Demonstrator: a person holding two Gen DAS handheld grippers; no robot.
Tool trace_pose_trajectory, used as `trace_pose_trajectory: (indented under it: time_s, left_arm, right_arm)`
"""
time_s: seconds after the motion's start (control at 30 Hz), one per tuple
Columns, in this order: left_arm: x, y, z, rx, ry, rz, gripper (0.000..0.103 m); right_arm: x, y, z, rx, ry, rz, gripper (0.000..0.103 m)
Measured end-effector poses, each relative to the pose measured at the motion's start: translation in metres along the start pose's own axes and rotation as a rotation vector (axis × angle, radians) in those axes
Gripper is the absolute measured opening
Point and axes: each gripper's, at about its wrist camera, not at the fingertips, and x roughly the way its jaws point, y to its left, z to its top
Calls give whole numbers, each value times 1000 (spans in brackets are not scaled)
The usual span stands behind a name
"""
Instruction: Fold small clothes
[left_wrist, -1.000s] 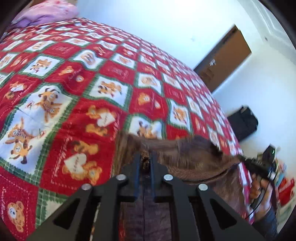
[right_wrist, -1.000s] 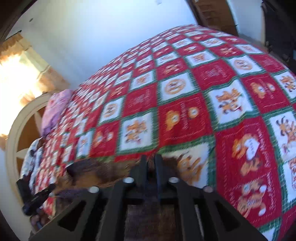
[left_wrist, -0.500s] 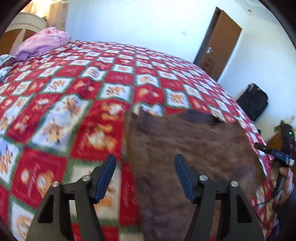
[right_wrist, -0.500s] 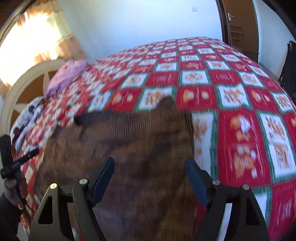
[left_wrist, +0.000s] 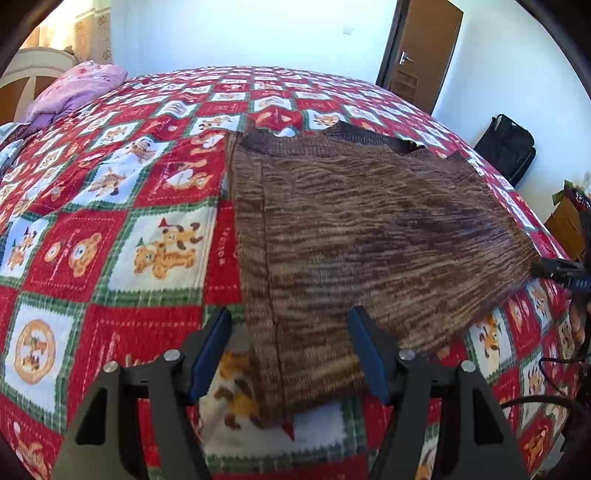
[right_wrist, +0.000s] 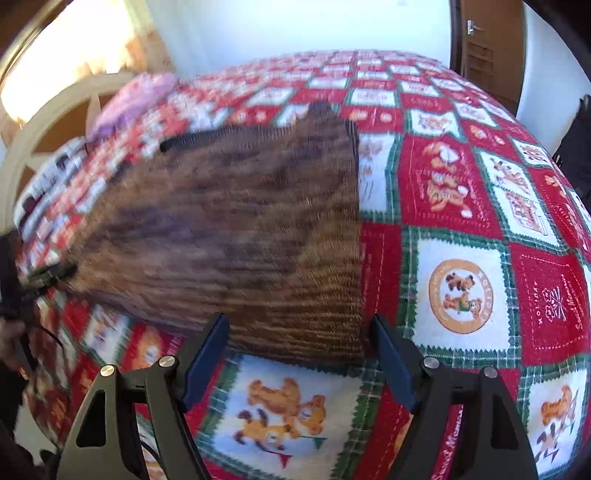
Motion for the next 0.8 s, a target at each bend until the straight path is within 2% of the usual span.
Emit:
trace_pose_trajectory:
  time_s: [0.03, 0.07, 0.13, 0.17, 0.2, 0.3, 0.37, 0.43, 0.57, 0.63, 0.67, 0.7, 0.8]
  left_arm:
    - [-1, 1, -2, -7, -2, -3, 68]
    - [-2, 2, -3, -15, -3, -6, 68]
    - [-3, 5, -5, -27, -10, -6, 68]
    - [-2, 6, -5, -34, -13, -8, 68]
    - [-2, 8, -6, -39, -16, -8, 68]
    - [-4, 9, -8, -40, -20, -5, 68]
    - [-4, 9, -10, -34, -22, -2, 68]
    - [-4, 9, -11, -22, -25, 0, 68]
    - [-5, 7, -12, -13, -27, 9, 68]
    - [-7, 8, -11, -21, -22, 9, 68]
    - [-9, 9, -11, -27, -24, 8, 68]
    - [-11, 10, -12, -34, -28, 7, 68]
    - [-19, 14, -13, -59, -63, 10, 68]
  right_arm:
    - [0, -2, 1, 14, 1, 3, 57]
    - [3, -5, 3, 35, 8, 3, 44]
    - [8, -16, 4, 91, 19, 6, 31]
    - [9, -20, 4, 113, 20, 8, 18]
    - [8, -22, 3, 128, 17, 10, 10]
    - [-6, -21, -3, 123, -5, 22, 6]
    - [-9, -19, -7, 112, 5, 2, 6]
    - [-2, -23, -14, 116, 53, -10, 6]
    - [-3, -20, -14, 83, 62, -38, 9]
    - [-13, -12, -9, 59, 43, -94, 27]
    - [-21, -6, -6, 35, 8, -137, 51]
    - [-26, 1, -2, 12, -24, -158, 64]
    - [-32, 25, 13, -46, -80, -113, 64]
